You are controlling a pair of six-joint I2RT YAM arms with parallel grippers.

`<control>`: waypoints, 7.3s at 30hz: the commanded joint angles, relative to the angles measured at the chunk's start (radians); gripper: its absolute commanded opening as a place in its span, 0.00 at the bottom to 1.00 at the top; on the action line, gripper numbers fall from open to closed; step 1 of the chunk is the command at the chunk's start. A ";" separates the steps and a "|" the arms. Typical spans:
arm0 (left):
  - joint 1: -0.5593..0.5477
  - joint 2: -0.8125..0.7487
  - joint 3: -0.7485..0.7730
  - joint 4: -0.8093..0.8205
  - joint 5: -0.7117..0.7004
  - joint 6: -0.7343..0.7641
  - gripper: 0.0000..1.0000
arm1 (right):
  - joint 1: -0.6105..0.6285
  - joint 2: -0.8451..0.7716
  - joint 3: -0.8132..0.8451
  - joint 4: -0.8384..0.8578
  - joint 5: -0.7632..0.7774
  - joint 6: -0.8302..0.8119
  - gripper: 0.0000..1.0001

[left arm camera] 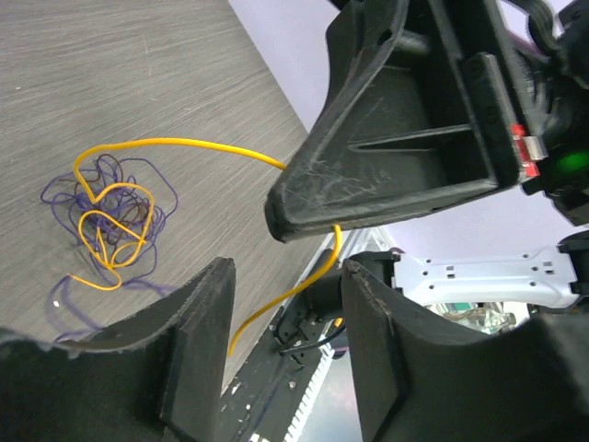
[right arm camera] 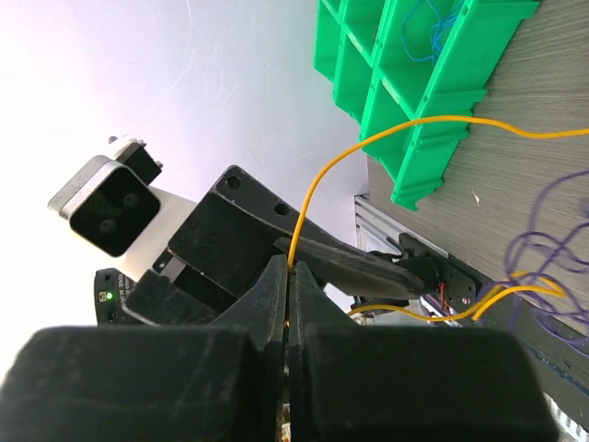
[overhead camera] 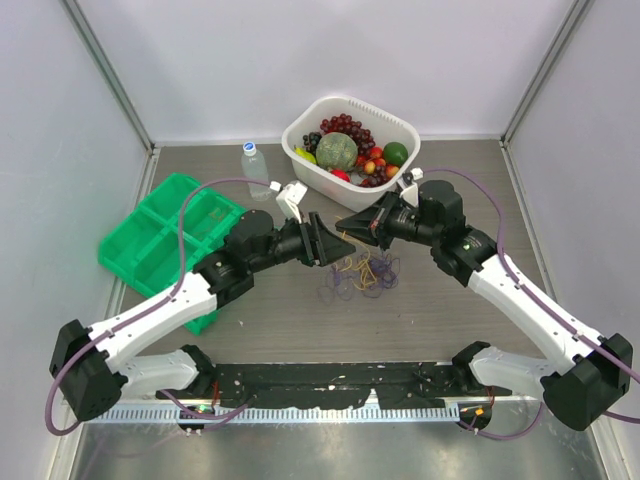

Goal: Untangle the cables

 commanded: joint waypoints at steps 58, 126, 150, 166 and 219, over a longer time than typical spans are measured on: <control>0.092 0.025 0.920 -0.758 -0.163 0.056 0.00 | -0.158 0.243 -0.371 -0.177 0.508 -0.632 0.01; 0.303 -0.087 0.412 -1.037 -0.890 0.160 0.00 | -0.207 0.369 -0.023 -0.351 0.168 -0.948 0.53; 0.575 -0.026 0.002 -1.074 -0.637 -0.434 0.19 | -0.207 0.243 -0.110 -0.323 0.226 -0.916 0.53; 0.583 -0.365 -0.024 -0.912 -0.242 -0.213 0.71 | -0.209 0.311 -0.084 -0.380 0.428 -0.991 0.54; 0.003 0.637 0.413 -0.596 -0.033 -0.274 0.30 | -0.069 -0.002 -0.220 -0.309 0.560 -0.702 0.38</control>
